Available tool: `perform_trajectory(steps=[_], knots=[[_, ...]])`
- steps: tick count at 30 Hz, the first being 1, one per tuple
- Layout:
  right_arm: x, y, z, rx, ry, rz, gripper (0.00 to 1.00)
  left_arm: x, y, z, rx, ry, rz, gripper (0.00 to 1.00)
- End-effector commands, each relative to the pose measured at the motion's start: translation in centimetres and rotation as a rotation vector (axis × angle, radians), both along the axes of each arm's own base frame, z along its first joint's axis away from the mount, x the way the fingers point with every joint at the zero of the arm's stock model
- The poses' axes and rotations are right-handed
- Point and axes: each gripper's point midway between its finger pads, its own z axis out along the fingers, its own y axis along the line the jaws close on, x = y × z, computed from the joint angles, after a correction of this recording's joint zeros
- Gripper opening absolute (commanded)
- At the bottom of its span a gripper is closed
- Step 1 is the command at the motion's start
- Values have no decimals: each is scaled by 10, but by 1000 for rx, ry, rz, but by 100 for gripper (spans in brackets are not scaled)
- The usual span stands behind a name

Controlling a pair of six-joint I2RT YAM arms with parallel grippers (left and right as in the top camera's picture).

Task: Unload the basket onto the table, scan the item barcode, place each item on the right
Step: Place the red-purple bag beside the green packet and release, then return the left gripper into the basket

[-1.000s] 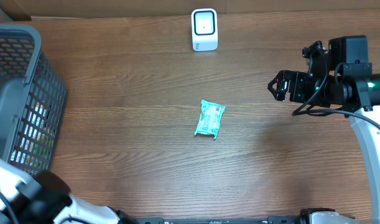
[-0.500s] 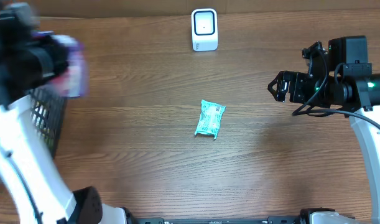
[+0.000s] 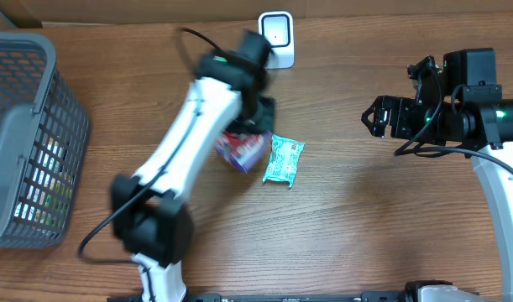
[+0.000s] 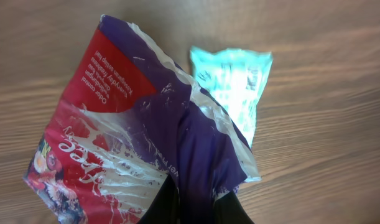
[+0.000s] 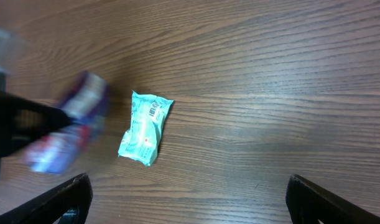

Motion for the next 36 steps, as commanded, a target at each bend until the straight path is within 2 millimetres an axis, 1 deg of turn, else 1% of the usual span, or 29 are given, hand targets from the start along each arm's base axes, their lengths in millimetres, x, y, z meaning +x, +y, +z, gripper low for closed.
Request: perform_trajectory(steps=[1,3,4,5,7,9,10,11,13,15,16,17,18,20,22,23,24,25,26,27,29,31,33,36], knots=[[4,1,9,1,-28,-1,100,-6,-10,-30,60,53,-5,4],[5,1,9,1,-28,-1,100,-11,-18,-42,73,76,-27,4],[5,1,9,0,-29,0,100,-12,-20,-45,77,81,-34,4],[5,1,9,0,-28,-1,100,-12,-21,-46,77,81,-37,7],[5,1,9,1,-28,-1,100,-11,-23,-41,70,70,-40,23],[5,1,9,0,-29,0,100,-6,-23,-29,59,48,-43,36],[5,1,9,1,-29,-1,100,-1,-22,-19,51,29,-54,40],[5,1,9,0,-29,-1,100,4,-21,-6,43,7,-63,42],[5,1,9,1,-29,-1,100,18,-13,25,35,-54,-48,43],[4,1,9,1,-28,-1,100,32,-3,61,12,-123,-23,43],[4,1,9,0,-27,0,100,40,6,87,-9,-175,-3,43],[4,1,9,0,-26,0,100,46,16,108,-25,-218,22,44],[4,1,9,0,-25,0,100,51,30,134,-44,-272,56,44],[3,1,8,0,-22,0,100,55,59,178,-70,-368,120,45],[3,1,8,0,-22,0,100,56,98,225,-93,-501,190,47],[3,1,8,0,-22,0,100,54,114,243,-103,-559,193,75],[3,1,8,0,-23,0,100,51,133,259,-105,-608,232,82],[3,1,8,0,-23,0,100,46,156,275,-99,-655,287,82],[3,1,8,0,-23,0,100,40,176,286,-89,-687,335,82],[3,1,8,0,-22,0,100,31,201,296,-72,-719,394,82],[3,1,8,0,-20,0,100,13,244,310,-36,-759,504,82],[3,1,7,0,-18,0,100,-7,287,317,8,-777,622,82],[2,1,6,-1,-16,0,100,-28,327,315,57,-764,742,82],[2,1,6,-1,-16,0,100,-57,379,297,112,-693,919,79]])
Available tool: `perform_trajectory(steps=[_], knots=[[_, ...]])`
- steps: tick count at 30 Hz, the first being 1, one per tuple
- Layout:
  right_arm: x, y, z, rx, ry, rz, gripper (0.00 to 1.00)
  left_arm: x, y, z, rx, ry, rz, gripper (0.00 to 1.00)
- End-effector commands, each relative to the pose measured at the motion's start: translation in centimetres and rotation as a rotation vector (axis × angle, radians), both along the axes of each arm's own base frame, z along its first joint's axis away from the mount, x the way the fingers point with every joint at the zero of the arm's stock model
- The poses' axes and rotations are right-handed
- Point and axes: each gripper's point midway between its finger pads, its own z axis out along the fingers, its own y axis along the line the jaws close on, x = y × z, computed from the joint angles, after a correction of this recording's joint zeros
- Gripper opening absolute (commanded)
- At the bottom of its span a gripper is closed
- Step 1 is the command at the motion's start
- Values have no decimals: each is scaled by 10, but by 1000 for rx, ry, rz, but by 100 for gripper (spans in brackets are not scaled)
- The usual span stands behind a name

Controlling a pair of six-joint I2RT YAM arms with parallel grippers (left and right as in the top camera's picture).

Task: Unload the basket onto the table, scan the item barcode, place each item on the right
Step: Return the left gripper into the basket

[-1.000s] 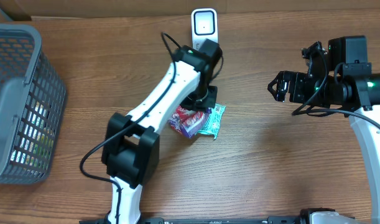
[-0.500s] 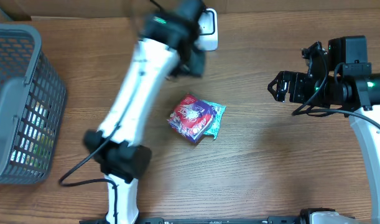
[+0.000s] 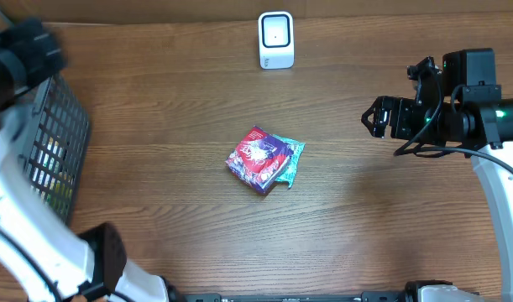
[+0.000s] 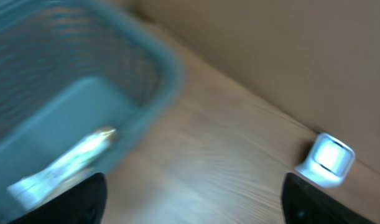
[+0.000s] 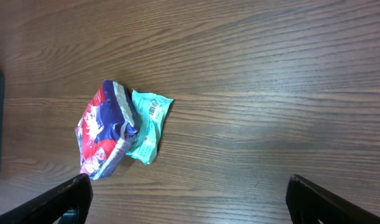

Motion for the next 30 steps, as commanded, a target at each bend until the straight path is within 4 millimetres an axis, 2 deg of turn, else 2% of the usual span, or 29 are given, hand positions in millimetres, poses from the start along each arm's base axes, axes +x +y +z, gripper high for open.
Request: perform_trajectory(steps=[1,3,7,9,12,19,26,30], knots=[[4,1,7,0,-23,0,100,-28,52,-27,-52,88,163,78],[3,1,7,0,-21,0,100,-47,81,-45,-112,130,272,78],[3,1,4,0,-16,0,100,-78,122,-89,-210,236,414,77],[3,1,3,0,-16,0,100,-85,136,-110,-244,272,442,75],[4,1,3,0,-18,0,100,-83,150,-139,-283,296,433,74],[5,1,3,-2,-20,3,100,-51,158,-201,-305,292,244,74],[6,1,4,-2,-29,3,100,-54,161,-283,-284,381,144,77],[9,1,5,-1,-42,3,100,-56,158,-320,-245,411,66,77]])
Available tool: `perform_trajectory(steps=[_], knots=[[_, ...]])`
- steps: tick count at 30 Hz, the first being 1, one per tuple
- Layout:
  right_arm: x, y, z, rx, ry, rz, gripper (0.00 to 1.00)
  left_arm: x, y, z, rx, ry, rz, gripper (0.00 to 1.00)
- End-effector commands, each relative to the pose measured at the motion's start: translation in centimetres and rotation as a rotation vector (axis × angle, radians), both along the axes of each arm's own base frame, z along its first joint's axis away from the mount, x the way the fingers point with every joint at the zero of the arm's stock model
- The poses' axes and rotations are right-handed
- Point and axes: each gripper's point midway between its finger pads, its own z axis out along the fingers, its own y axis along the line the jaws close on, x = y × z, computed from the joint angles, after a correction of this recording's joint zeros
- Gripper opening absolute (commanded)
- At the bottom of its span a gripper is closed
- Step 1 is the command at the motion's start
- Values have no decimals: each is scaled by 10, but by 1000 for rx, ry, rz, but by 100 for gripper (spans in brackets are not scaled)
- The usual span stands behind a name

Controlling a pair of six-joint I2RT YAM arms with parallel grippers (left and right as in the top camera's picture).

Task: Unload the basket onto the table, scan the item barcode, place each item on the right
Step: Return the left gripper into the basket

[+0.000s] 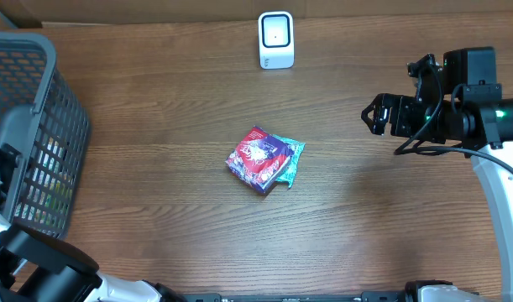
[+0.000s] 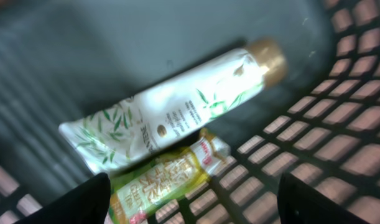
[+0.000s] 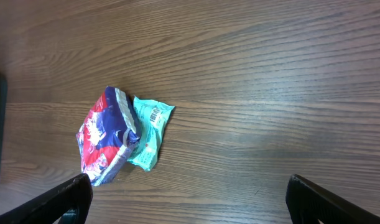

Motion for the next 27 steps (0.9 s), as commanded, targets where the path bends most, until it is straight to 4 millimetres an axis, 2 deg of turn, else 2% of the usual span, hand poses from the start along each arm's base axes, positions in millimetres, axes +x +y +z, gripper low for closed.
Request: perform_trajectory(steps=[1,6,10,15,22,27], knots=[[3,1,2,-2,-13,3,100,-3,-6,-26,13,15,-112,77],[3,1,2,-2,-14,3,100,5,0,-44,65,-15,-125,81],[3,1,2,-2,-12,2,100,11,1,-54,127,-19,-213,85],[3,1,2,-2,-12,2,100,12,2,-60,175,-13,-290,86],[3,1,2,-1,-12,2,100,15,8,-63,212,-28,-295,85],[3,1,2,-1,-12,2,100,15,6,-85,170,-6,-298,85]])
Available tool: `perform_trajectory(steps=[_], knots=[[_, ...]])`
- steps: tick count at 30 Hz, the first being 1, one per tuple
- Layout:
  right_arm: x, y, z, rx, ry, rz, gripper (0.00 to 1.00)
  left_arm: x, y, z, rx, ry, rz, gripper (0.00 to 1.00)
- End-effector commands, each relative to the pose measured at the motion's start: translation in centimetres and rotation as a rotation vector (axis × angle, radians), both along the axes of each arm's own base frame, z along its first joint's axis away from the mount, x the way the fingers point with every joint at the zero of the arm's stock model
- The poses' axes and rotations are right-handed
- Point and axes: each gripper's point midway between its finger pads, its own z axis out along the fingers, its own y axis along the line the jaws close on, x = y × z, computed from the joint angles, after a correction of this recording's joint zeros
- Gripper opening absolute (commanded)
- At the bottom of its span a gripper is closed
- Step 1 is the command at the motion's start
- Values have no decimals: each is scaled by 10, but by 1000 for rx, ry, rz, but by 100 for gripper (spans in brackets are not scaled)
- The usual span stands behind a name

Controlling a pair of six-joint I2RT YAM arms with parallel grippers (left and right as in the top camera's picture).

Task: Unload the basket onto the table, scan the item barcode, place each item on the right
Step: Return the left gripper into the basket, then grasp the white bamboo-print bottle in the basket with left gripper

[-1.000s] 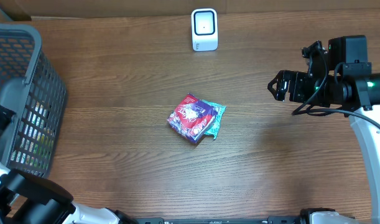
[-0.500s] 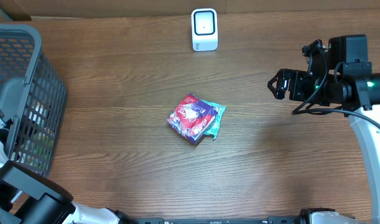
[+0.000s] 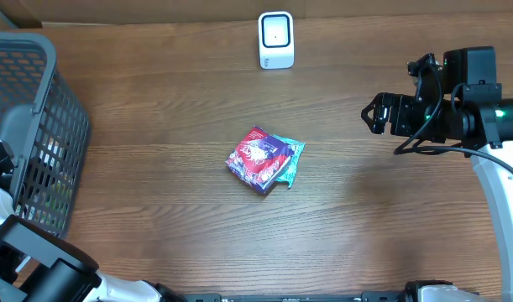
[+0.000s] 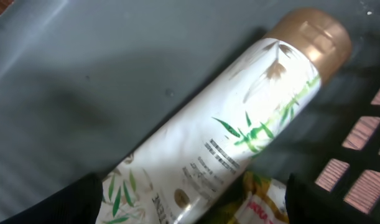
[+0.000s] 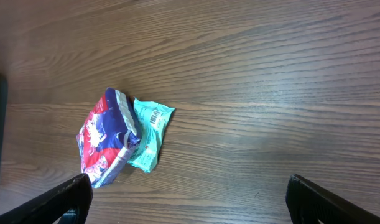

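A white bottle [image 4: 227, 130] with green leaf print and a gold cap lies on the floor of the grey basket [image 3: 34, 109]. My left gripper [image 4: 196, 200] is open close above the bottle's lower half, one finger on each side. A yellow packet [image 4: 264, 200] lies partly under the bottle. The white scanner [image 3: 275, 39] stands at the table's far edge. Mid-table, a red and purple packet [image 3: 256, 159] rests against a teal packet [image 3: 288, 161] whose barcode faces up. My right gripper [image 5: 190, 199] hangs open above the table, right of them, holding nothing.
The basket's mesh wall [image 4: 364, 130] rises close on the right of the left gripper. In the overhead view the left arm [image 3: 21, 252] reaches into the basket from the front-left corner, and the right arm [image 3: 458, 109] sits at the right.
My left gripper is closer to the white bottle, which now fills most of its view. The right arm and the two packets on the table have not moved.
My left gripper was shut on the red and purple packet just above the table beside the teal one. Then the packet lay against the teal one, and the gripper was open near the basket. Then it was inside the basket, and now sits low over the bottle.
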Motion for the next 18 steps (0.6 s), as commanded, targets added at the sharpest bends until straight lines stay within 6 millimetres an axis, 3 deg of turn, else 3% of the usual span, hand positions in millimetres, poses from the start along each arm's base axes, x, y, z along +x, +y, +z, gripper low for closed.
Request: perform_trajectory(steps=[1,14,16,17,18], knots=[[2,1,1,-1,-7,2,100,1,-10,-27,-55,35,-38,85],[1,2,1,17,6,-16,100,6,-8,-62,-92,60,-40,67],[1,2,1,18,8,-18,100,5,-10,-71,-112,69,-41,60],[0,2,1,18,11,-18,100,5,-10,-74,-119,73,-38,52],[0,2,1,18,12,-18,100,5,-10,-77,-124,76,-38,37]])
